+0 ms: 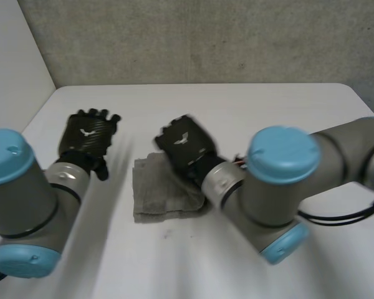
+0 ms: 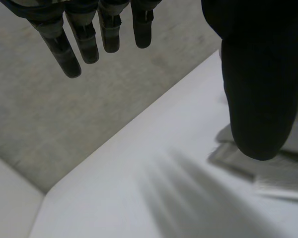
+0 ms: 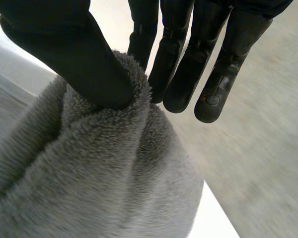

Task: Fold the towel.

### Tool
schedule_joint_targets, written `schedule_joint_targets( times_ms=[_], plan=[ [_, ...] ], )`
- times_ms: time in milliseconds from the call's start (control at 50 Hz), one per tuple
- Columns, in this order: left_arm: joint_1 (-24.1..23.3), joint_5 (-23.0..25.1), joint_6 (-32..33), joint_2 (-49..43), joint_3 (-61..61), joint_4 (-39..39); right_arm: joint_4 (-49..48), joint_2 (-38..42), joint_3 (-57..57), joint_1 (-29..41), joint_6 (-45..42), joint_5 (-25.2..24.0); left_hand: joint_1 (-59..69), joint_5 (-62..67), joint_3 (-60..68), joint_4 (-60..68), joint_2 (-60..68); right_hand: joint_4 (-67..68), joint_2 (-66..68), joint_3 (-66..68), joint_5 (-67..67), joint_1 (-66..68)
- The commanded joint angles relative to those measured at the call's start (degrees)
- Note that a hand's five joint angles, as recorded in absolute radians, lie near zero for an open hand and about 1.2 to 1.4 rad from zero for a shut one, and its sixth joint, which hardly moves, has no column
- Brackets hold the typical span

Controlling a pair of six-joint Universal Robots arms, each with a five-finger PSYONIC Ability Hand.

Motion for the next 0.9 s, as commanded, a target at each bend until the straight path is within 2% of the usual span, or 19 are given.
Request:
schedule_joint_targets(
  times_ms=[20,80,100,120,140,160,180,200,280,300,340,440,560,660,720,900],
  plan=[
    [5.2,0.5,-0.4,2.6,-3.8,0.1,0.0,8.3,-3.4,5.6,-0.5,-6.4,0.8,0.9,0.9,0.9,0.9,11.6,12.5,12.0,13.8,27.7],
    [5.5,0.7,-1.3,2.6,-4.4,0.1,0.0,11.4,-3.5,6.7,-0.6,-7.8,0.8,0.9,0.9,0.9,0.9,11.6,12.5,12.0,13.8,27.7],
    [5.5,0.8,-1.6,2.6,-4.7,0.1,0.0,12.1,-3.7,7.0,-0.7,-7.6,0.8,0.9,0.9,0.9,0.9,4.7,5.5,5.1,6.8,20.8],
    [5.3,1.3,-1.9,2.6,-4.7,0.1,0.0,12.2,-4.0,7.0,-0.8,-7.2,0.8,0.9,0.9,0.9,0.9,-17.6,-16.7,-17.1,-15.4,-1.5],
    [5.3,1.3,-1.9,2.6,-4.7,0.1,0.0,12.2,-4.0,7.0,-0.8,-7.1,0.8,0.9,0.9,0.9,0.9,-17.8,-16.9,-17.4,-15.6,-1.7],
    [5.1,2.1,-2.0,2.5,-4.6,0.1,0.0,11.6,-4.4,7.0,-0.5,-6.3,0.8,0.9,0.9,0.9,0.9,-38.8,-37.9,-38.3,-36.6,-22.7],
    [5.1,2.1,-2.0,2.5,-4.6,0.1,0.0,11.6,-4.4,7.0,-0.5,-6.3,0.8,0.9,0.9,0.9,0.9,-39.0,-38.1,-38.5,-36.8,-22.9],
    [5.0,3.0,-2.0,2.4,-4.4,0.2,0.0,10.3,-4.4,6.5,0.2,-4.7,1.0,1.1,1.1,1.1,1.1,-48.6,-47.8,-48.2,-46.5,-32.5],
    [4.0,5.7,-2.5,2.4,-3.0,0.3,0.2,2.7,-2.5,5.5,5.1,1.7,1.2,1.2,1.2,1.2,1.2,-56.6,-55.7,-56.2,-54.4,-40.5],
    [4.0,5.7,-2.5,2.4,-3.0,0.3,0.2,2.7,-2.5,5.5,5.2,1.7,1.2,1.2,1.2,1.2,1.2,-56.6,-55.8,-56.2,-54.5,-40.5],
    [2.2,6.6,-3.3,2.1,-1.2,0.3,0.3,-2.0,-0.2,3.4,11.2,3.6,1.2,1.2,1.2,1.2,1.2,-58.4,-57.5,-58.0,-56.2,-42.3],
    [-0.6,6.8,-6.8,0.7,1.7,0.4,3.1,-6.7,3.5,-2.0,18.9,3.5,1.2,1.2,1.2,1.2,1.2,-58.4,-57.5,-58.0,-56.2,-42.3],
    [-4.5,6.9,-12.8,-2.5,5.0,0.2,8.0,-7.4,4.3,-6.1,25.7,3.2,1.3,1.4,1.4,1.4,1.4,-58.4,-57.5,-58.0,-56.2,-42.3],
    [-8.1,8.3,-19.2,-7.7,8.0,-0.4,10.5,-3.6,2.9,-10.2,32.9,-0.5,1.5,1.6,1.6,1.6,1.6,-58.4,-57.5,-58.0,-56.2,-42.3],
    [-8.4,8.5,-19.9,-10.7,8.8,-2.0,10.9,-0.7,0.7,-10.4,34.0,-2.2,1.7,1.7,1.7,1.7,1.7,-58.4,-57.5,-58.0,-56.2,-42.3],
    [-6.8,5.9,-19.8,-15.1,10.0,-7.1,13.3,7.4,-5.4,-9.6,34.1,-2.8,1.9,1.9,1.9,1.9,1.9,-58.4,-57.5,-58.0,-56.2,-42.3]
  ],
)
